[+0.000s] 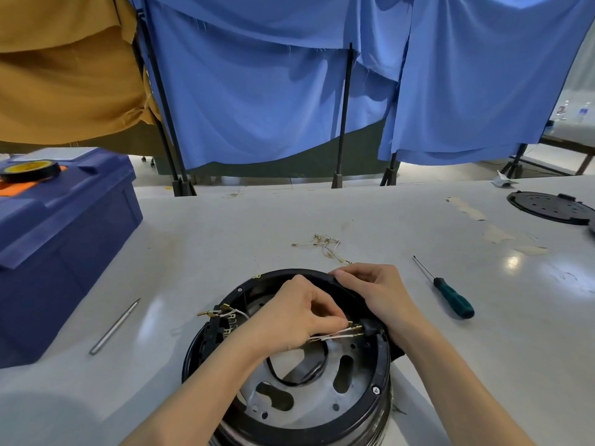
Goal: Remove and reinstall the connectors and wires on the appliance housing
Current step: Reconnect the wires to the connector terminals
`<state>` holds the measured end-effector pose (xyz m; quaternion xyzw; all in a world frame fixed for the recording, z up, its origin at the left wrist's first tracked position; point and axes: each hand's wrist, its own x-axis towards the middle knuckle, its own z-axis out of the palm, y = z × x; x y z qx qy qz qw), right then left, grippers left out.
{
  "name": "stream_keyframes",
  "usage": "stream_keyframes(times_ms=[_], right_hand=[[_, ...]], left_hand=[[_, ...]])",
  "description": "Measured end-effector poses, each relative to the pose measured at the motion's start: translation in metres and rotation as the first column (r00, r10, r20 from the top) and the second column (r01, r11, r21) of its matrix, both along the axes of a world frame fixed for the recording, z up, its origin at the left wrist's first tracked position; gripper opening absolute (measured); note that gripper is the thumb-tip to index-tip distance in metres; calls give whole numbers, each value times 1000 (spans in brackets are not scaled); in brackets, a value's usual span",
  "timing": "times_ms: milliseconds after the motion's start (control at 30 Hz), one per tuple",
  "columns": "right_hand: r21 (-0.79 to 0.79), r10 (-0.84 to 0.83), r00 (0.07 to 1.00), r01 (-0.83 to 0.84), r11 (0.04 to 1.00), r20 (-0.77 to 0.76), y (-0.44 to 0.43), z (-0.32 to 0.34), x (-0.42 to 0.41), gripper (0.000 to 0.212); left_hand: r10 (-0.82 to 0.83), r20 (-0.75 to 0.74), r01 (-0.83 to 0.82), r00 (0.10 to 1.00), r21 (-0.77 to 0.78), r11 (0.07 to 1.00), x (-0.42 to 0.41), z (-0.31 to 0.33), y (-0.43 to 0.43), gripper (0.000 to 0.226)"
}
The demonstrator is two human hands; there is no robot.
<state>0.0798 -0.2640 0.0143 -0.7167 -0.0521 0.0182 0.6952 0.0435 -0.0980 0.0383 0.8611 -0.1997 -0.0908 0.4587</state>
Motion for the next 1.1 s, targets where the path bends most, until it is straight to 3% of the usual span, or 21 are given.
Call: stream_keyframes(times_ms=[500, 767, 900, 1100], right_hand=[[-52, -16, 999, 18, 998, 30, 2, 1, 0, 19], [-58, -31, 999, 33, 998, 37, 3, 0, 1, 18], [-38, -15, 999, 16, 999, 28, 1, 0, 1, 17], [-19, -12, 1000, 13, 1000, 27, 1, -3, 3, 16]], left_hand=[[-39, -85, 40, 996, 11, 999, 3, 5, -4, 11], [-62, -421, -19, 905, -184, 983, 8, 11, -8, 13], [-16, -499, -54, 866, -124, 991, 11, 15, -14, 14], [69, -478, -49, 875, 54, 997, 11, 20, -24, 16]])
